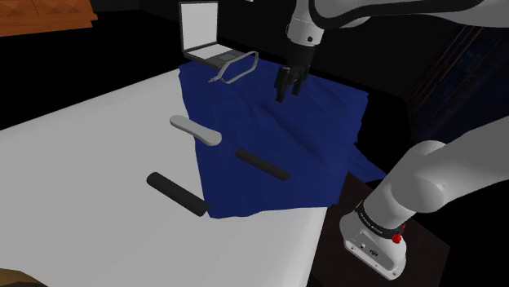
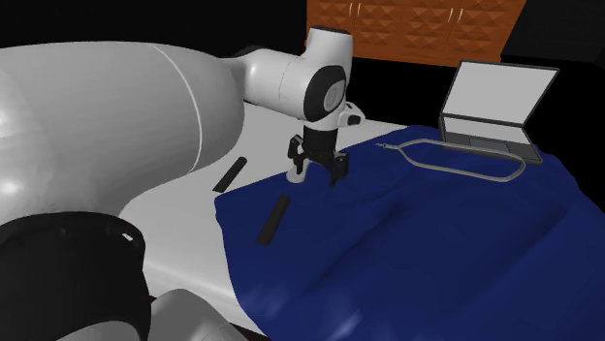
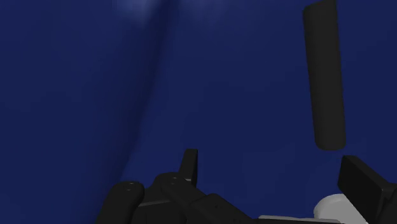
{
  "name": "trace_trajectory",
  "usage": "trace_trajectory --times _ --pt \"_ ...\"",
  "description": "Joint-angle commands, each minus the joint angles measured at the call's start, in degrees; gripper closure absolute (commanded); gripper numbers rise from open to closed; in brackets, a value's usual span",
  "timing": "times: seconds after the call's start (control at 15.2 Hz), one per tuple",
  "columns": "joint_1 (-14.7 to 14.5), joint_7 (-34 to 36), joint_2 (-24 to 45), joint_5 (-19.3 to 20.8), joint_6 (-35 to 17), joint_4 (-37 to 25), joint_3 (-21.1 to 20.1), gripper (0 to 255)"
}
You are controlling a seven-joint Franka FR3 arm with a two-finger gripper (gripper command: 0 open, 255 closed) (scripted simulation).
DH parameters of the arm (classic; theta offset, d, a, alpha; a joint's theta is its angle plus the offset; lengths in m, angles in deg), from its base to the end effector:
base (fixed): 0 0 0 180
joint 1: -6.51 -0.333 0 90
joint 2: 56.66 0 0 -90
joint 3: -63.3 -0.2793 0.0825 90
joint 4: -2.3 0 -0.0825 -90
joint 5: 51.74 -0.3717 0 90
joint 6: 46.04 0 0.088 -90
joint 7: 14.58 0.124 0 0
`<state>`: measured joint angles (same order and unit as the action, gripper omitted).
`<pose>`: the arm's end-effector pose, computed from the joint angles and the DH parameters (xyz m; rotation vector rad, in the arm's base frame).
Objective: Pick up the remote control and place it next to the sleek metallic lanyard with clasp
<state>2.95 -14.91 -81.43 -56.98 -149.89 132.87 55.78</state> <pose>0.4124 0.0926 0.4707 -3.1005 -0.2527 0.0613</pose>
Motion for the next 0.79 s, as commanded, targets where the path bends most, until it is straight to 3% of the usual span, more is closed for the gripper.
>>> trace_trajectory --times 0.0,0.73 --pt "-0.4 0.9 4.3 0.2 -2.9 -1.6 -1.3 0" --pt "-3.4 7.5 26.6 5.2 -11.5 -15.8 -7.2 0"
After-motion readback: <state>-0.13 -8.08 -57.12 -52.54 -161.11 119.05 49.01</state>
